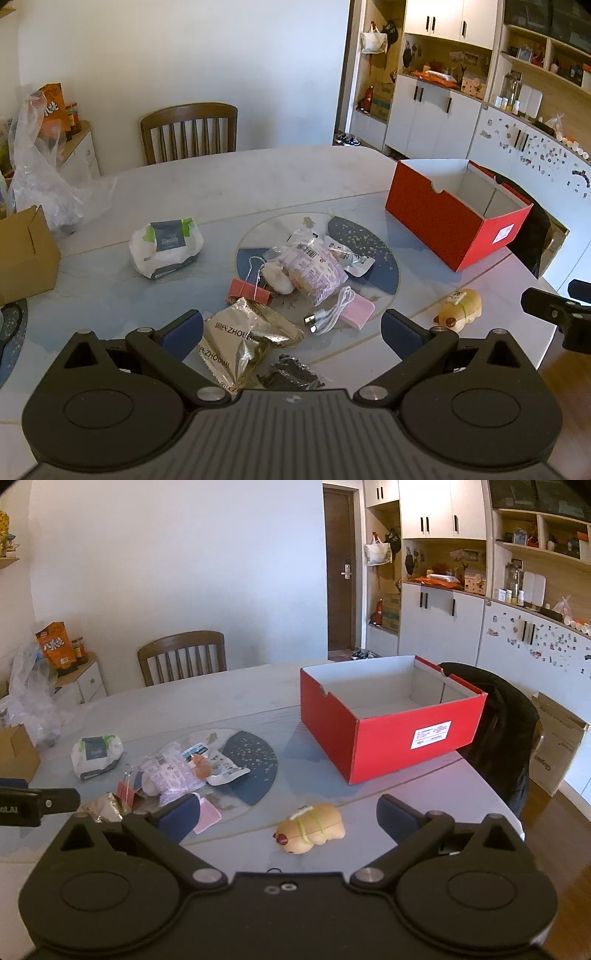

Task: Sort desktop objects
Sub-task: 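Grasp the black bag with the left tool while the right tool grasps the yellow toy, then carry the black bag and yellow toy with both tools into the red box, then open both tools to drop the black bag and yellow toy in the box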

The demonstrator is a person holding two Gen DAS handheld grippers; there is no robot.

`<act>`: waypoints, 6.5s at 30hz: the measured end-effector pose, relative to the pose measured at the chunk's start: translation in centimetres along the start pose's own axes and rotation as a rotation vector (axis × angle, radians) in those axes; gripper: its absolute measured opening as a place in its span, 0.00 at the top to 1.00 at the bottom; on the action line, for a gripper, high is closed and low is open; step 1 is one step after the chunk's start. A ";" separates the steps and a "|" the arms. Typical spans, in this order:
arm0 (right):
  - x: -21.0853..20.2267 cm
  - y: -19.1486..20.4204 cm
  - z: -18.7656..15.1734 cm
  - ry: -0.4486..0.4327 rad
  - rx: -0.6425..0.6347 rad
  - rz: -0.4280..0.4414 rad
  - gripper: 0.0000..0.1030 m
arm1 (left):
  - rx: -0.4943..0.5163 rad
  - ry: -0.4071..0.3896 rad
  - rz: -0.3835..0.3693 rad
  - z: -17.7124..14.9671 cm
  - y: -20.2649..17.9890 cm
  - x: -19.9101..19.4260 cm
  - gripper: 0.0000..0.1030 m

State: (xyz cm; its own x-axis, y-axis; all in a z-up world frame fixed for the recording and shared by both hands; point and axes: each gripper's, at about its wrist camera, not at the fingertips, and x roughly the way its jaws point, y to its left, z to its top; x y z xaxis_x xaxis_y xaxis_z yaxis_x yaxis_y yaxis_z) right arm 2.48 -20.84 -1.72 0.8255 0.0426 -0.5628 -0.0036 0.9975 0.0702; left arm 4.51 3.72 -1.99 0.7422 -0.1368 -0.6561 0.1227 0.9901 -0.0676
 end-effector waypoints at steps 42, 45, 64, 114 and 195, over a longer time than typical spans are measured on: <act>14.2 -3.4 -2.5 0.232 -0.189 0.146 0.14 | 0.056 0.138 0.161 -6.6 -2.7 10.6 0.15; 14.4 -3.4 -2.6 0.238 -0.183 0.149 0.16 | 0.067 0.140 0.158 -6.6 -2.8 10.6 0.24; 13.8 -3.2 -1.9 0.234 -0.152 0.157 0.29 | 0.157 0.080 0.132 -6.3 -3.8 9.0 0.63; 14.7 -17.8 15.6 0.129 -0.128 0.245 0.33 | 0.189 -0.060 -0.075 13.9 -19.3 12.2 0.63; 30.9 -21.2 13.0 0.489 -0.382 0.248 0.20 | 0.465 0.476 -0.149 16.9 -30.4 35.7 0.49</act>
State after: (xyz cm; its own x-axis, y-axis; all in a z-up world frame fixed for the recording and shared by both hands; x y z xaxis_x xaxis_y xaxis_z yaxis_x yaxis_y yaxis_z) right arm 35.44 -41.44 -9.90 0.4236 0.2042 -0.8825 -0.4344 0.9007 -0.0001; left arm 38.38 -31.80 -10.63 0.3376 -0.1371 -0.9313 0.5504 0.8314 0.0771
